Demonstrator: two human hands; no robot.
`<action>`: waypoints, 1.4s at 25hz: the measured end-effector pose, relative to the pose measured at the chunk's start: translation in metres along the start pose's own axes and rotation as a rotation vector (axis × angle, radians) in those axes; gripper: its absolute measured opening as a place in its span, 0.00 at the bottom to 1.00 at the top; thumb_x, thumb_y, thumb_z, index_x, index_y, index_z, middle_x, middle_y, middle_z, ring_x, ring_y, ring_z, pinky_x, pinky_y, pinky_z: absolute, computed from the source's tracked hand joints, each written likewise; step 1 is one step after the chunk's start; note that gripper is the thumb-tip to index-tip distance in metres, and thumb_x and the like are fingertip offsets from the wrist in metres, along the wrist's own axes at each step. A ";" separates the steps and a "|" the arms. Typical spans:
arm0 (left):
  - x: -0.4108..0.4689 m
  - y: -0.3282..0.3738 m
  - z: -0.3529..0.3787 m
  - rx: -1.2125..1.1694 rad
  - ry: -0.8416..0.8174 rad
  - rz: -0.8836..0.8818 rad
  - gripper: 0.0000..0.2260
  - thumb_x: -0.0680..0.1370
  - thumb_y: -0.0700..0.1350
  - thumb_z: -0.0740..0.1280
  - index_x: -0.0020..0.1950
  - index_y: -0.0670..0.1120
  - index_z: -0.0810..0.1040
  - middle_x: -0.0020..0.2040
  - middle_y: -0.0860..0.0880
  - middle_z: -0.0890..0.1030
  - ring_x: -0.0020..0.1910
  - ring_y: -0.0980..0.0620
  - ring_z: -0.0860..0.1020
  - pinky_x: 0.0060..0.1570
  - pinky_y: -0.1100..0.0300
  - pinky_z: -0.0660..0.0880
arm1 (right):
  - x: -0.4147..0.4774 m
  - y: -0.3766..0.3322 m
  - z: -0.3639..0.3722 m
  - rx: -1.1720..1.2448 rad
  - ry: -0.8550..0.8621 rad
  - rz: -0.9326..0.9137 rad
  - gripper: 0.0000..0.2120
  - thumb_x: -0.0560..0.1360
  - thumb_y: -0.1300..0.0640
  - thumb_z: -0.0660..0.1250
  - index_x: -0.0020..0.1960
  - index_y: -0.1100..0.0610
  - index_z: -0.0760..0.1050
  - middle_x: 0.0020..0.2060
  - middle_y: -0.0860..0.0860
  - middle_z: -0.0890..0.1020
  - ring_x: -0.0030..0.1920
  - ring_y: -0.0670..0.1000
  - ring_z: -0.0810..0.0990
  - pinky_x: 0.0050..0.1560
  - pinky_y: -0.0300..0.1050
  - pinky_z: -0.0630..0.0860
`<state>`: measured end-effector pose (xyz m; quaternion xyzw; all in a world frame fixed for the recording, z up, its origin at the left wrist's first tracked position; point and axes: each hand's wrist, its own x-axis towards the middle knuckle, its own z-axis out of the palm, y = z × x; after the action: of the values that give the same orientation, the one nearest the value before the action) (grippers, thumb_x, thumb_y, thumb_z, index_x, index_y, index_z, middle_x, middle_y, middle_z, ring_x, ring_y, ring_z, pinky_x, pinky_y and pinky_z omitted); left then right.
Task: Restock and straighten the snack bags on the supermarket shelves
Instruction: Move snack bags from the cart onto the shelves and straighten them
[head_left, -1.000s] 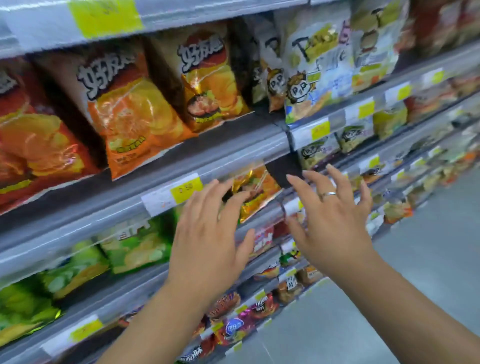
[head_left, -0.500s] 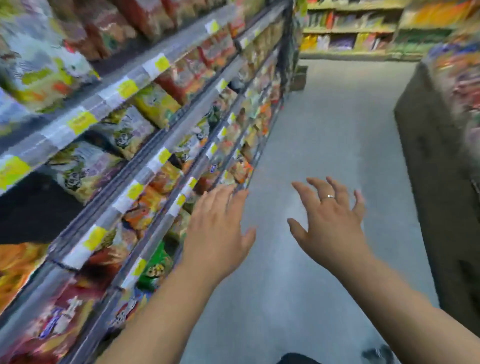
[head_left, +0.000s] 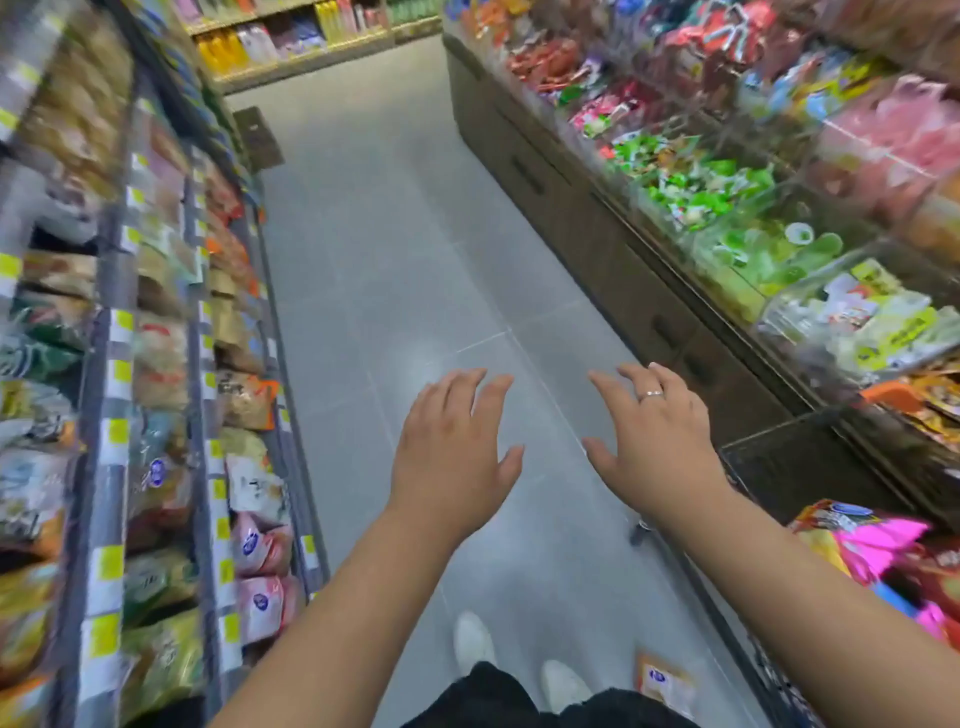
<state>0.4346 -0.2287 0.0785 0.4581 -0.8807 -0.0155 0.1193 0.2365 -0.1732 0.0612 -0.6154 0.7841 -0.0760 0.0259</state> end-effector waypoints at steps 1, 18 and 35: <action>0.012 0.004 0.009 -0.012 -0.031 0.076 0.29 0.68 0.53 0.75 0.66 0.44 0.74 0.63 0.42 0.77 0.62 0.40 0.76 0.62 0.44 0.73 | -0.004 0.010 0.004 -0.008 -0.006 0.071 0.33 0.71 0.45 0.71 0.73 0.50 0.67 0.70 0.56 0.70 0.72 0.61 0.63 0.68 0.60 0.63; 0.104 0.243 0.114 -0.164 -0.368 0.966 0.28 0.69 0.52 0.73 0.67 0.46 0.73 0.64 0.45 0.77 0.64 0.42 0.74 0.67 0.45 0.70 | -0.159 0.182 0.029 0.001 -0.135 1.068 0.32 0.70 0.45 0.70 0.71 0.50 0.68 0.69 0.57 0.71 0.69 0.63 0.68 0.67 0.61 0.65; 0.182 0.406 0.285 0.013 -0.778 0.985 0.29 0.77 0.54 0.66 0.76 0.51 0.61 0.75 0.49 0.65 0.74 0.48 0.62 0.74 0.53 0.59 | -0.146 0.369 0.142 0.492 -0.274 1.339 0.40 0.75 0.40 0.65 0.78 0.55 0.52 0.73 0.60 0.63 0.71 0.62 0.63 0.69 0.54 0.65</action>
<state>-0.0563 -0.1647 -0.1075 -0.0400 -0.9675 -0.1188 -0.2196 -0.0637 0.0409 -0.1422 0.0161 0.9426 -0.1406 0.3025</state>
